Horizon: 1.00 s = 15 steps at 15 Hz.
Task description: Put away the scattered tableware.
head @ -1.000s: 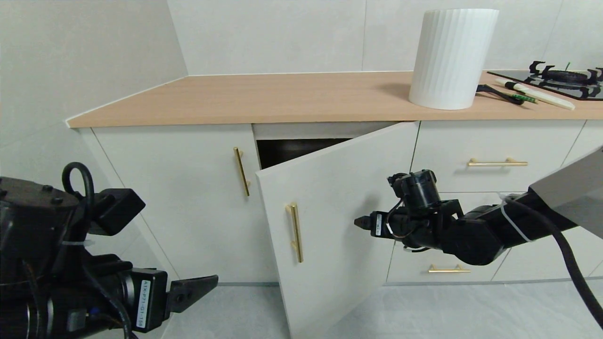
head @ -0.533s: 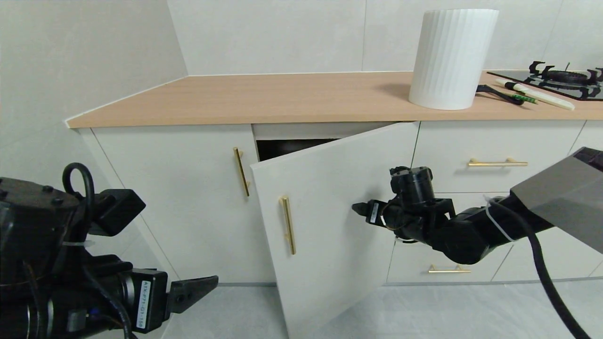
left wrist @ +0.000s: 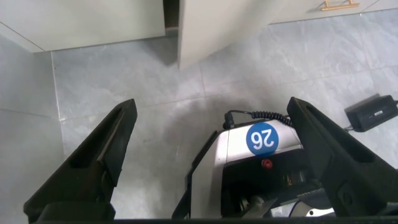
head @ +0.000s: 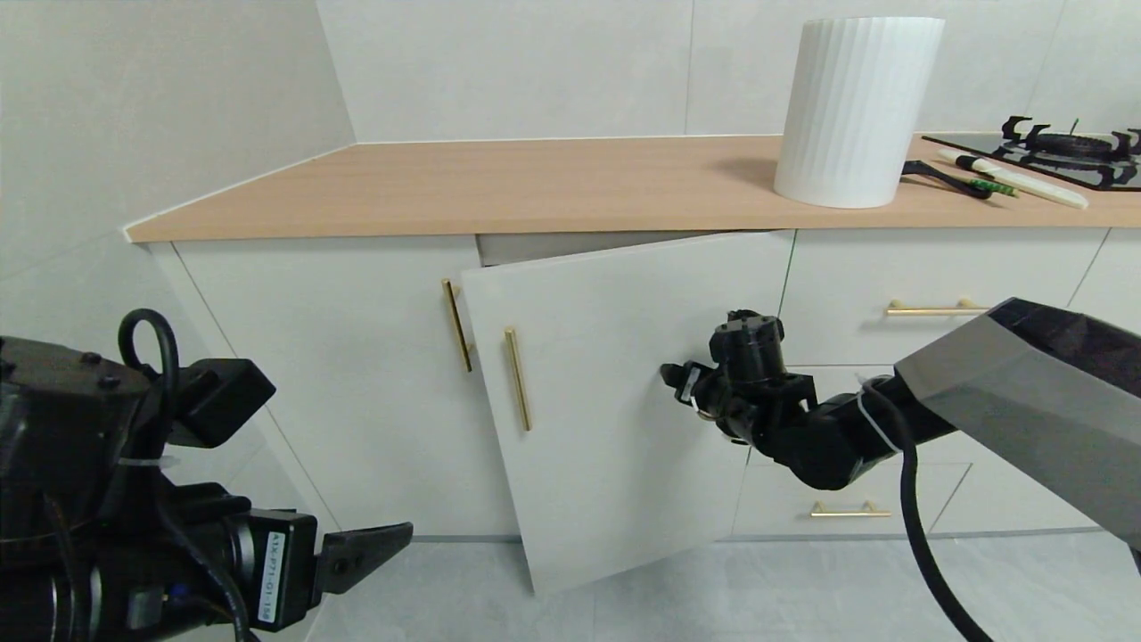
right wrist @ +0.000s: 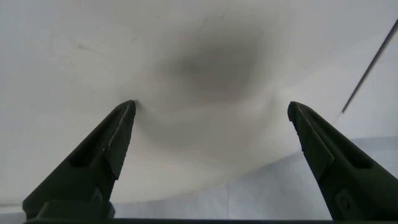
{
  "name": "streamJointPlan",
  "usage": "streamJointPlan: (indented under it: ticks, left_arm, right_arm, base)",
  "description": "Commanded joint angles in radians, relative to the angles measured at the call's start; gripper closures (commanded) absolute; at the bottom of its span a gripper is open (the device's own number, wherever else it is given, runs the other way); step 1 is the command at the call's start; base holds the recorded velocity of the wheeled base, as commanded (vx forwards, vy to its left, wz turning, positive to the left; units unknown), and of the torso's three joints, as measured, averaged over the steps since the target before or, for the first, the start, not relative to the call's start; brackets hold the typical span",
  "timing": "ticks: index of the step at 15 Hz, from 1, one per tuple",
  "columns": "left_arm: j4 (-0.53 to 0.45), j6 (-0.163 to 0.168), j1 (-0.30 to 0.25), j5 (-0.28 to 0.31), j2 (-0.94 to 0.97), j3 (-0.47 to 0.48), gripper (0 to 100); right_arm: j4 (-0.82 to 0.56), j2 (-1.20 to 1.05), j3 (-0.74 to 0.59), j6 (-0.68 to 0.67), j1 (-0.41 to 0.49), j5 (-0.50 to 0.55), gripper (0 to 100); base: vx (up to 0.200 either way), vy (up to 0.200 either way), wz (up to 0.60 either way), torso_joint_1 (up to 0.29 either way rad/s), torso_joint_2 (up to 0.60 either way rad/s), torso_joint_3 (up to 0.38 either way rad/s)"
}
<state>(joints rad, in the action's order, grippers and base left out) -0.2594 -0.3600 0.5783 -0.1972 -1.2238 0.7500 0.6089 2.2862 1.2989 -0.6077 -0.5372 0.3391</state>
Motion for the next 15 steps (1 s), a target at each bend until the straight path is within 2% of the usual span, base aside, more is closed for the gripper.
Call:
streamJointPlan:
  ticks: [1, 15]
  left_arm:
    - [0.000, 0.000, 0.000, -0.001, 0.000, 0.000, 0]
    - [0.000, 0.000, 0.000, -0.001, 0.000, 0.000, 0]
  right_arm:
    - [0.000, 0.038, 0.033, -0.001, 0.000, 0.021, 0]
    - [0.000, 0.193, 0.247, 0.000, 0.014, 0.264, 0]
  base:
    - [0.000, 0.000, 0.00, 0.000, 0.00, 0.000]
    - [0.000, 0.000, 0.00, 0.000, 0.00, 0.000]
